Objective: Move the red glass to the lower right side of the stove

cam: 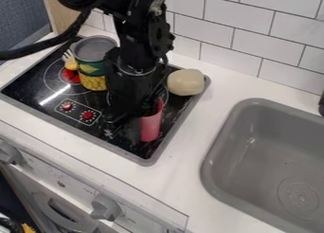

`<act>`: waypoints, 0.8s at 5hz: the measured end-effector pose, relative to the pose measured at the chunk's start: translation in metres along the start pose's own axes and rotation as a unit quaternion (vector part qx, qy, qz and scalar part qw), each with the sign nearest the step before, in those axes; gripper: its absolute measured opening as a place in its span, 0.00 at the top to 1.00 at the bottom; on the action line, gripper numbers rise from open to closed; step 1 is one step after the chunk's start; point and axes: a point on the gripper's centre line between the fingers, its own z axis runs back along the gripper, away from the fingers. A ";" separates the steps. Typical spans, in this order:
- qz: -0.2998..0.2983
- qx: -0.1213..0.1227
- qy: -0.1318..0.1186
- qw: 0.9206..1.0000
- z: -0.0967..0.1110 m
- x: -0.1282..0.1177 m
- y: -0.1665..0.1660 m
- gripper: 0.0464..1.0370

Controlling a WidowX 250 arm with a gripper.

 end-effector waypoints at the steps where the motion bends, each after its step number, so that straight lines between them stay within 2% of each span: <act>1: -0.003 -0.015 -0.021 1.000 0.010 0.004 0.001 0.12; 2: 0.003 -0.027 -0.025 0.999 0.026 0.006 0.004 0.02; 4: 0.015 -0.109 -0.004 0.994 0.089 0.018 0.001 0.04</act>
